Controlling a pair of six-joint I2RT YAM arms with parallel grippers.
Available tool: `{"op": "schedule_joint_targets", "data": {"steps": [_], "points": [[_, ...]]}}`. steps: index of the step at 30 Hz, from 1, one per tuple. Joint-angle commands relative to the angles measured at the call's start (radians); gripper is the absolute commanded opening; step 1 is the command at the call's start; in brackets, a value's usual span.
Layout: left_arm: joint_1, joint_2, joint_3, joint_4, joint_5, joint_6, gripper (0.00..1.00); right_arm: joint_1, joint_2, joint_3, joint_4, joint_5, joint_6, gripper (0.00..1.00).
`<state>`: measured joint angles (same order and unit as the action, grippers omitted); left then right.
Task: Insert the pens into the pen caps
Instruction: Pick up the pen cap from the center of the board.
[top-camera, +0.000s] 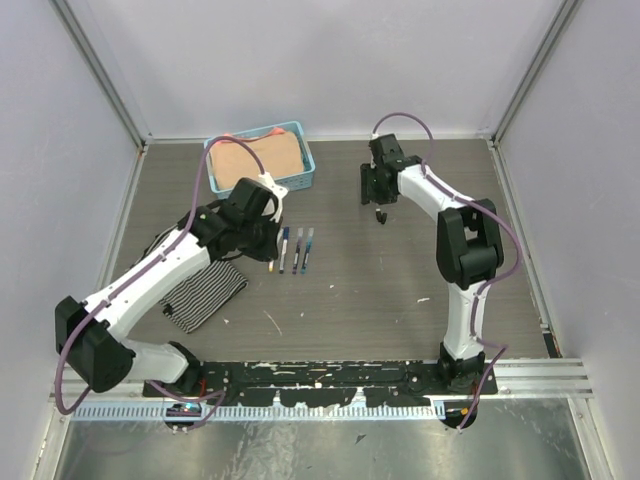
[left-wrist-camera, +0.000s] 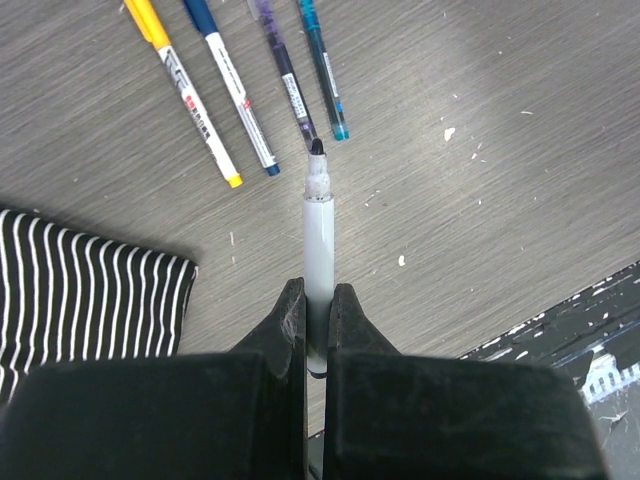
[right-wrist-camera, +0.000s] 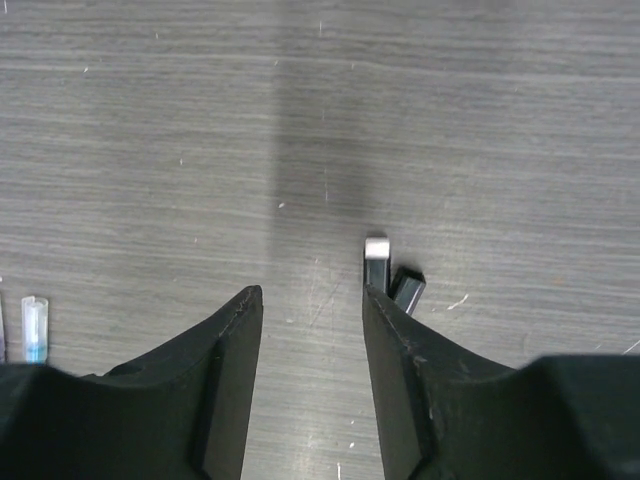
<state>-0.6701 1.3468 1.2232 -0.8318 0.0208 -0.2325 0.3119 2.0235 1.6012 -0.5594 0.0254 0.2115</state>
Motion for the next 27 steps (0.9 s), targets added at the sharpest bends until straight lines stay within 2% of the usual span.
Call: {"op": "schedule_joint_targets", "data": {"steps": [1, 10, 27], "points": [[0.005, -0.043, 0.002, -0.012, -0.035, 0.015, 0.0, -0.007, 0.028, 0.072, 0.009, 0.032, -0.03, 0.48], [0.004, -0.16, -0.068, 0.053, -0.071, 0.043, 0.0, -0.018, 0.084, 0.1, 0.005, 0.043, -0.043, 0.46], [0.004, -0.137, -0.062, 0.048, -0.044, 0.05, 0.0, -0.027, 0.113, 0.108, -0.027, 0.073, -0.048, 0.42]]}}
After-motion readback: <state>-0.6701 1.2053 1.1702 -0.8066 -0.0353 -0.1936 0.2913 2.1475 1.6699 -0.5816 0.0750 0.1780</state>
